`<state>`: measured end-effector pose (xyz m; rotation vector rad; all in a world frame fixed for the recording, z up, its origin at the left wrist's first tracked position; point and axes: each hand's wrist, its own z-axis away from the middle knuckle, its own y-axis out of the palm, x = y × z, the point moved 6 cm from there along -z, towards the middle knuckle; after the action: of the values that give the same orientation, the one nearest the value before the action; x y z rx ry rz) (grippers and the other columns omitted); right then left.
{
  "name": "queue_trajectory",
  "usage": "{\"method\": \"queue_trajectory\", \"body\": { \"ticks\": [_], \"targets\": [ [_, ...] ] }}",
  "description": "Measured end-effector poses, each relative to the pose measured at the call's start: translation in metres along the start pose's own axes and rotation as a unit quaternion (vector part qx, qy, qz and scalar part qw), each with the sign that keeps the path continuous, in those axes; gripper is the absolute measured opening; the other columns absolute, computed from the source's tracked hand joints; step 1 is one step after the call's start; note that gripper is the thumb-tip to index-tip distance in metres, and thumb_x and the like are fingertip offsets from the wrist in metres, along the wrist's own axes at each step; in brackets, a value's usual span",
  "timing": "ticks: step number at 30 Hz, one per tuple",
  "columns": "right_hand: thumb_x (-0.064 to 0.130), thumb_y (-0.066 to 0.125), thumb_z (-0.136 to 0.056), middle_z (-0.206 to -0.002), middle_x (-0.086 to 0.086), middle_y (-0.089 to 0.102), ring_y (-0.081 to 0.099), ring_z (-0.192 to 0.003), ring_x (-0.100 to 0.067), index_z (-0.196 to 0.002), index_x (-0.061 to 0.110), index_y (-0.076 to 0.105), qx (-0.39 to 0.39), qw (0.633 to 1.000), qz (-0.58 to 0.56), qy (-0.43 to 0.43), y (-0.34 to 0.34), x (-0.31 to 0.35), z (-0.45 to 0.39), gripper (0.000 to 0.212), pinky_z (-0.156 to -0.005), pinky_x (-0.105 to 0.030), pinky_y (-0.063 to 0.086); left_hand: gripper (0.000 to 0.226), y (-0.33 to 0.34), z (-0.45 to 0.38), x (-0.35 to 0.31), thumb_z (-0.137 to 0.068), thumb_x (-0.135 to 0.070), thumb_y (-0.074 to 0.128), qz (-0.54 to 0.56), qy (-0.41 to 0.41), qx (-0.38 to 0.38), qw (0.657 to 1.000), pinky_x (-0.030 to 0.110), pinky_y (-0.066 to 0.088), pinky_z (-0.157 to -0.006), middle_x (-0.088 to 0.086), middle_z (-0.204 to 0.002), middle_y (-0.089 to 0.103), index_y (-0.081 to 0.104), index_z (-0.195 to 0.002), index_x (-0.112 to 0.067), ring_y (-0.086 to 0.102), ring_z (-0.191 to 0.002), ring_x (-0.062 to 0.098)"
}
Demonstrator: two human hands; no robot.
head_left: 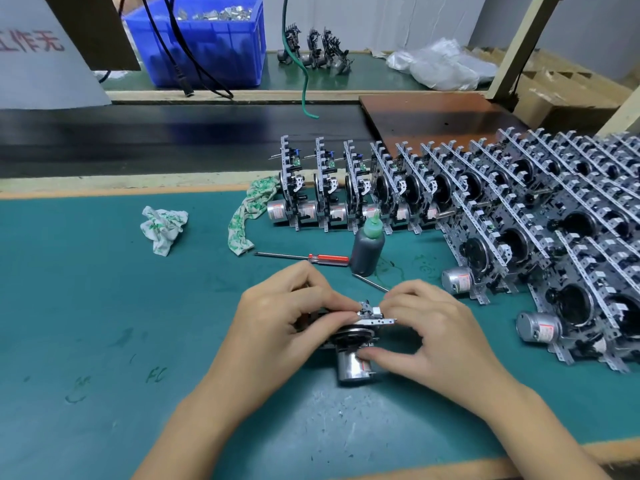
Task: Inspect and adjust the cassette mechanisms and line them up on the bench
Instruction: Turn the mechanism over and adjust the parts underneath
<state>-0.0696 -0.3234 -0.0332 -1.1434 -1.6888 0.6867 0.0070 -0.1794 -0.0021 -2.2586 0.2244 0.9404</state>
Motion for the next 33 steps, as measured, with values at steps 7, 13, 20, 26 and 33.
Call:
{"method": "queue_trajectory", "body": {
  "ticks": [7, 13, 20, 26, 33],
  "targets": [
    [0.026, 0.082, -0.062, -0.106, 0.015, 0.062, 0.057, -0.109, -0.008, -0.092, 0.029, 0.070, 0.053, 0.936, -0.329, 0.114, 0.025, -0.002, -0.010, 0.033, -0.095, -0.018, 0.040, 0.008, 0.000, 0.001, 0.000, -0.078, -0.018, 0.072, -0.002, -0.002, 0.003, 1.000, 0.003, 0.031, -0.062, -0.007, -0.072, 0.054, 0.077, -0.084, -0.017, 0.046, -0.063, -0.007],
    [0.016, 0.083, -0.059, -0.111, 0.009, 0.058, 0.060, -0.103, -0.007, -0.087, 0.030, 0.069, 0.028, 0.904, -0.406, 0.134, 0.030, -0.002, -0.008, 0.034, -0.089, -0.017, 0.043, 0.008, -0.001, 0.001, 0.000, -0.078, -0.018, 0.072, 0.004, -0.005, 0.005, 1.000, 0.004, 0.032, -0.062, -0.007, -0.072, 0.054, 0.077, -0.083, -0.016, 0.047, -0.064, -0.006],
    [0.001, 0.084, -0.059, -0.096, 0.000, 0.057, 0.060, -0.087, -0.003, -0.084, 0.018, 0.066, 0.042, 0.897, -0.422, 0.122, 0.031, 0.002, -0.010, 0.035, -0.081, -0.012, 0.043, 0.008, -0.001, 0.002, -0.001, -0.078, -0.018, 0.072, 0.003, -0.001, 0.003, 1.000, 0.006, 0.032, -0.062, -0.008, -0.071, 0.052, 0.077, -0.083, -0.014, 0.046, -0.064, -0.003],
    [0.009, 0.084, -0.061, -0.100, -0.001, 0.058, 0.059, -0.091, 0.003, -0.088, 0.019, 0.067, 0.044, 0.908, -0.396, 0.128, 0.025, 0.005, -0.009, 0.034, -0.083, -0.008, 0.041, 0.009, -0.001, 0.001, -0.001, -0.078, -0.018, 0.071, -0.003, 0.001, 0.000, 1.000, 0.007, 0.034, -0.062, -0.007, -0.071, 0.053, 0.077, -0.085, -0.015, 0.049, -0.064, 0.001],
    [0.050, 0.060, -0.077, -0.091, 0.016, 0.067, 0.056, -0.096, -0.005, -0.090, 0.018, 0.074, -0.078, 0.995, -0.041, 0.051, 0.001, 0.003, 0.015, 0.037, -0.088, -0.018, 0.041, 0.009, 0.001, -0.001, 0.000, -0.080, -0.018, 0.071, -0.014, 0.003, -0.004, 1.000, 0.006, 0.034, -0.063, -0.009, -0.073, 0.053, 0.077, -0.086, -0.018, 0.048, -0.065, -0.003]
  ]
}}
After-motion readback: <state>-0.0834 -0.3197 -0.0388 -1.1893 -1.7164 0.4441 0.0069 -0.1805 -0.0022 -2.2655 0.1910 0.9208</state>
